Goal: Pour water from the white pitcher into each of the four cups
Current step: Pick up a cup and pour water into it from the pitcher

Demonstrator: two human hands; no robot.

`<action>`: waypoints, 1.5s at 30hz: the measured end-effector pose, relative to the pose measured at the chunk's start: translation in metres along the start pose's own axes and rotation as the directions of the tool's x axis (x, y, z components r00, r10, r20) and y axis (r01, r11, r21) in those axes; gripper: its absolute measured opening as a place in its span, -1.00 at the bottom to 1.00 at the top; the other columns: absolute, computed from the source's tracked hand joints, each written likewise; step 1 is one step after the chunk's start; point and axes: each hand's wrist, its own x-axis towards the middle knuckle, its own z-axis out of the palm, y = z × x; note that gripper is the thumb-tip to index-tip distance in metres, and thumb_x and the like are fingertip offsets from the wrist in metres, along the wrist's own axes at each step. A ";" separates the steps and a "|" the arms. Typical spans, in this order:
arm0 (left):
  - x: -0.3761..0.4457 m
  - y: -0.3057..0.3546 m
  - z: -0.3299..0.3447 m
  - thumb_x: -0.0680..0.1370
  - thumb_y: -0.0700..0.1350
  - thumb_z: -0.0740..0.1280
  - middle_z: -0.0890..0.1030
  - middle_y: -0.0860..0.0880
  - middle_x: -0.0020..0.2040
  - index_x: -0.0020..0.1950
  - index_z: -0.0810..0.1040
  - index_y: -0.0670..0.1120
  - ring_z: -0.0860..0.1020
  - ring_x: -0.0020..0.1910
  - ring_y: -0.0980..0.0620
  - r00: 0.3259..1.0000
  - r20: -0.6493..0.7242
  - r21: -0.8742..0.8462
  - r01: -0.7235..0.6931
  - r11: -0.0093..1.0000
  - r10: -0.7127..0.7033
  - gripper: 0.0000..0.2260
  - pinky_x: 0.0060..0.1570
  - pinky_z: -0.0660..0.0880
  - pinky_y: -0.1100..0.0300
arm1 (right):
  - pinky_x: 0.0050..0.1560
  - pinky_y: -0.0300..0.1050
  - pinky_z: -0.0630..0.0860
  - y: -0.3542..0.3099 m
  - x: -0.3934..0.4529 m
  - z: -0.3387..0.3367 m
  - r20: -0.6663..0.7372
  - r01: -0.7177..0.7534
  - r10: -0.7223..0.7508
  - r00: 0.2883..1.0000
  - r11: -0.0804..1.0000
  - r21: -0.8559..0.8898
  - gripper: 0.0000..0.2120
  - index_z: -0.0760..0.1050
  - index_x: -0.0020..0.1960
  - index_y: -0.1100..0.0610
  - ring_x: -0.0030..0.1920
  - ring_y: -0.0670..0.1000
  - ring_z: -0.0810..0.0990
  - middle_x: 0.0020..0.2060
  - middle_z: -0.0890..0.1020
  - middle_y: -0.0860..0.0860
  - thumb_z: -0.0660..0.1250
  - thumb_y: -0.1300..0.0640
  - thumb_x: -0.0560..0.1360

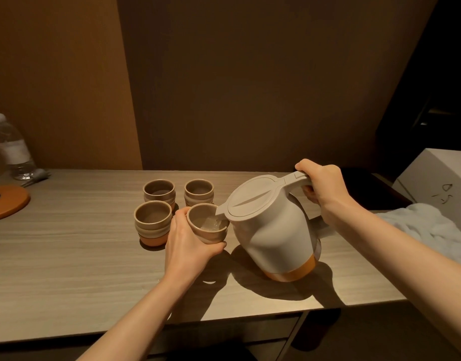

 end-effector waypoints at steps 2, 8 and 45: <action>-0.001 0.000 0.001 0.12 -0.01 0.67 0.47 0.01 0.24 0.34 0.29 -0.02 0.44 0.22 0.06 1.000 -0.003 -0.002 0.003 1.000 -0.003 -0.10 0.07 0.40 0.23 | -0.43 -0.18 0.23 0.001 0.000 0.000 0.001 0.001 -0.001 1.000 1.000 -0.003 -0.65 0.40 -0.49 0.13 -0.48 -0.04 0.30 -0.65 0.37 -0.08 0.32 0.11 0.45; -0.002 0.000 0.002 0.12 -0.02 0.68 0.47 0.00 0.25 0.35 0.29 -0.03 0.45 0.24 0.04 1.000 0.001 -0.027 0.016 1.000 -0.016 -0.10 0.09 0.40 0.23 | -0.40 -0.17 0.25 0.001 0.001 0.002 -0.011 -0.002 0.001 1.000 1.000 -0.008 -0.66 0.41 -0.48 0.14 -0.45 -0.03 0.32 -0.63 0.39 -0.06 0.33 0.11 0.45; 0.016 -0.003 0.011 0.09 0.05 0.67 0.49 0.03 0.19 0.28 0.28 0.05 0.47 0.19 0.05 0.999 -0.030 -0.056 0.036 0.998 -0.038 -0.12 0.10 0.47 0.17 | -0.45 -0.21 0.24 0.023 0.013 0.001 -0.036 -0.032 0.037 0.999 0.991 0.130 -0.67 0.41 -0.45 0.13 -0.54 -0.10 0.30 -0.63 0.38 -0.09 0.32 0.08 0.46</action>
